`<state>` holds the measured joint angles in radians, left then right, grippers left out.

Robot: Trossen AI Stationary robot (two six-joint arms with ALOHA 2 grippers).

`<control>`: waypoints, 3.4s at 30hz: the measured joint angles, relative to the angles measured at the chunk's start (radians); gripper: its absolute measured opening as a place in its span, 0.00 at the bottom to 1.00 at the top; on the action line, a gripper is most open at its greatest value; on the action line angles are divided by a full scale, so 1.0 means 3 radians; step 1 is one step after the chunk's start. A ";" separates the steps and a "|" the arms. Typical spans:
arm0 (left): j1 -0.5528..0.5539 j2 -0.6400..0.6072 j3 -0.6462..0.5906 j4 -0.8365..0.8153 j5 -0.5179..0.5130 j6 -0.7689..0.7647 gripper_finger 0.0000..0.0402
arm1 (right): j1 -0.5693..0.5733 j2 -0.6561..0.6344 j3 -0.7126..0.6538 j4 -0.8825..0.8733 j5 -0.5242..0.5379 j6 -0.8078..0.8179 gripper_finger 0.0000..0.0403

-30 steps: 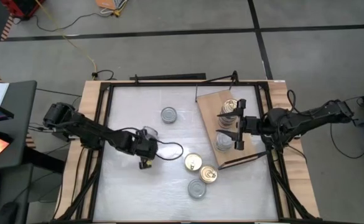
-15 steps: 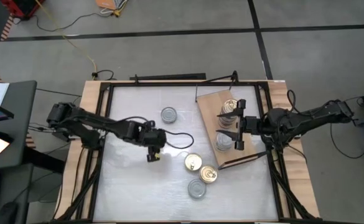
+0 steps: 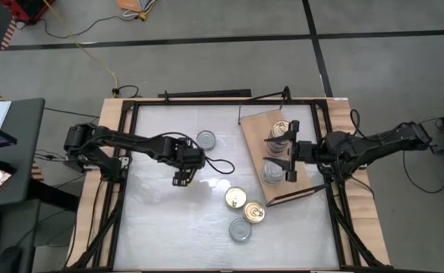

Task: Stack canned seafood by type on shelf
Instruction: Stack the green tuna can on the green tuna can on the shelf

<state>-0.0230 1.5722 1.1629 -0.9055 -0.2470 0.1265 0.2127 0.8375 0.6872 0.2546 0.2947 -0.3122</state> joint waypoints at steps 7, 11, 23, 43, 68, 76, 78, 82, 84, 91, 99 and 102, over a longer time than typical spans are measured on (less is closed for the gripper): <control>0.0240 0.0148 0.0004 -0.0079 0.0059 0.0175 0.76 | 0.0000 0.0000 0.0000 0.0041 0.0001 -0.0004 0.67; 0.0302 0.0335 0.0004 -0.0148 0.0129 0.0228 0.75 | 0.0001 0.0001 0.0000 0.0045 0.0001 -0.0008 0.67; 0.0270 0.0598 0.0054 -0.0645 0.0141 0.0336 0.52 | -0.0021 0.0000 0.0000 -0.0040 0.0003 -0.0008 0.67; 0.0229 0.0600 0.1127 -0.0792 0.0830 -0.0060 0.33 | 0.0114 -0.0640 -0.0003 -0.0829 0.0011 0.0351 0.67; 0.0169 0.0703 0.0606 0.4405 0.1346 -0.1985 0.34 | 0.0624 -0.1112 -0.0003 -0.1095 0.0010 0.0528 0.67; 0.0143 0.1385 0.0670 0.5153 0.1368 -0.2669 0.35 | 0.0672 -0.1221 0.0000 -0.1107 0.0010 0.0416 0.67; 0.0156 0.1480 0.0735 0.5223 0.1386 -0.2740 0.35 | 0.0689 -0.1226 0.0000 -0.1129 0.0010 0.0412 0.67; 0.0153 0.1598 0.0821 0.5232 0.1397 -0.2870 0.35 | 0.0696 -0.1226 0.0000 -0.1151 0.0010 0.0356 0.67; 0.0151 0.1648 0.0851 0.5224 0.1405 -0.2998 0.35 | 0.0696 -0.1226 0.0000 -0.1151 0.0010 0.0315 0.67; 0.0231 0.1694 0.0856 0.5081 0.1350 -0.3300 0.35 | 0.0683 -0.1226 0.0000 -0.1148 0.0010 0.0261 0.67; 0.0230 0.1694 0.0856 0.5069 0.1334 -0.3486 0.35 | 0.0683 -0.1225 0.0000 -0.1130 0.0010 0.0252 0.67; 0.0230 0.1694 0.0856 0.5018 0.1332 -0.3573 0.36 | 0.0683 -0.1226 0.0000 -0.1130 0.0010 0.0252 0.67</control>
<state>0.0460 2.0804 1.4197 0.6001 0.1525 -0.9454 0.4175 0.4698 0.6872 -0.0845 0.2977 -0.2367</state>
